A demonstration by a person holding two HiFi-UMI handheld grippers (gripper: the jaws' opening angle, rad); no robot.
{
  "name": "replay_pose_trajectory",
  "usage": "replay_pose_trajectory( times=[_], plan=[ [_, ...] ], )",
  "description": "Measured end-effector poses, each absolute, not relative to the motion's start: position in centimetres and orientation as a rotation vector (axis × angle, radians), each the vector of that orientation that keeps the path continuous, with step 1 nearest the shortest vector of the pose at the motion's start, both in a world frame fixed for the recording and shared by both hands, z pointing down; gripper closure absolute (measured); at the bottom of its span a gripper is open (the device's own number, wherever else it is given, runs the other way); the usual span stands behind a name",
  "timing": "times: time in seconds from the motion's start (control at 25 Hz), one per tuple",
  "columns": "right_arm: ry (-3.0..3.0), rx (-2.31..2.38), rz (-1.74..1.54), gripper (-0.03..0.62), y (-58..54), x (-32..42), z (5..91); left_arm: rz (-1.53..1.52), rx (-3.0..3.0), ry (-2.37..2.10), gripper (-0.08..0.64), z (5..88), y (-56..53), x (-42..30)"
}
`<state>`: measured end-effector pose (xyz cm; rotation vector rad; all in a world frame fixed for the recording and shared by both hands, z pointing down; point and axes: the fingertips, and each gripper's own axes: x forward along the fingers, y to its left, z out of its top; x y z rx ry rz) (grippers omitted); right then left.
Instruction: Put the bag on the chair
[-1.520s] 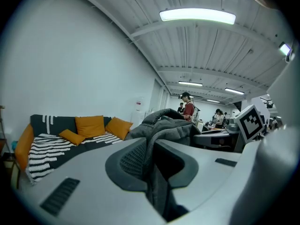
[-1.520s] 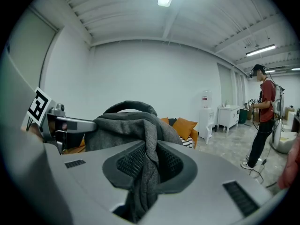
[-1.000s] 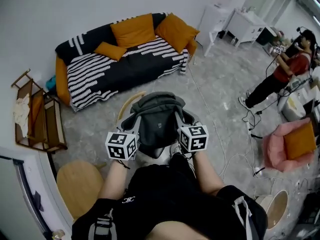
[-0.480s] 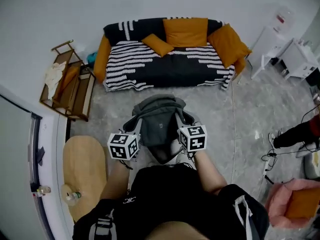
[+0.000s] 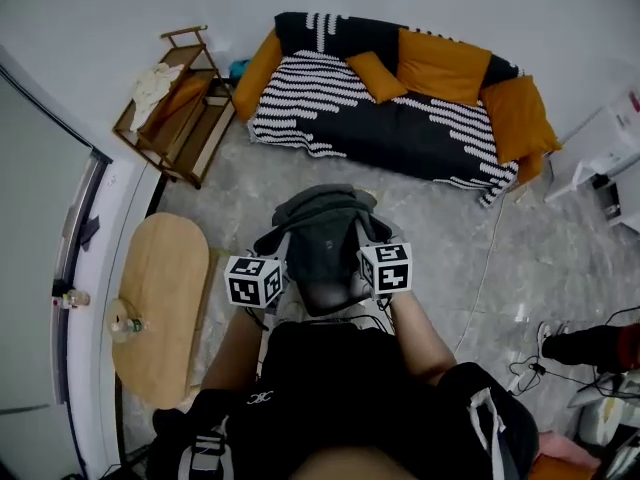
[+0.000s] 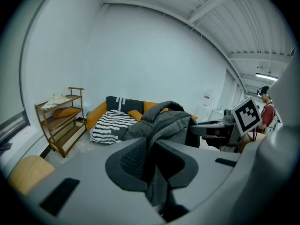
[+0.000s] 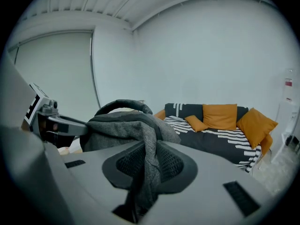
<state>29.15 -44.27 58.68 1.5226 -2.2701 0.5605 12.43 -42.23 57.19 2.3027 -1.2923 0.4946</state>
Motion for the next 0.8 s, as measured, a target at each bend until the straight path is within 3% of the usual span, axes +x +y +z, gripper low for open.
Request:
replay_pose_trajectory(
  times=[0.4, 0.8],
  plan=[
    [-2.101, 1.339, 0.632, 0.517, -43.1, 30.8, 70.3, 0.691, 2.102, -1.189, 0.499, 69.0, -39.8, 14.2],
    [-2.142, 1.363, 0.556, 0.535, -44.8, 31.4, 72.2, 0.671, 2.160, -1.186, 0.500, 70.6, -41.9, 14.8]
  ],
)
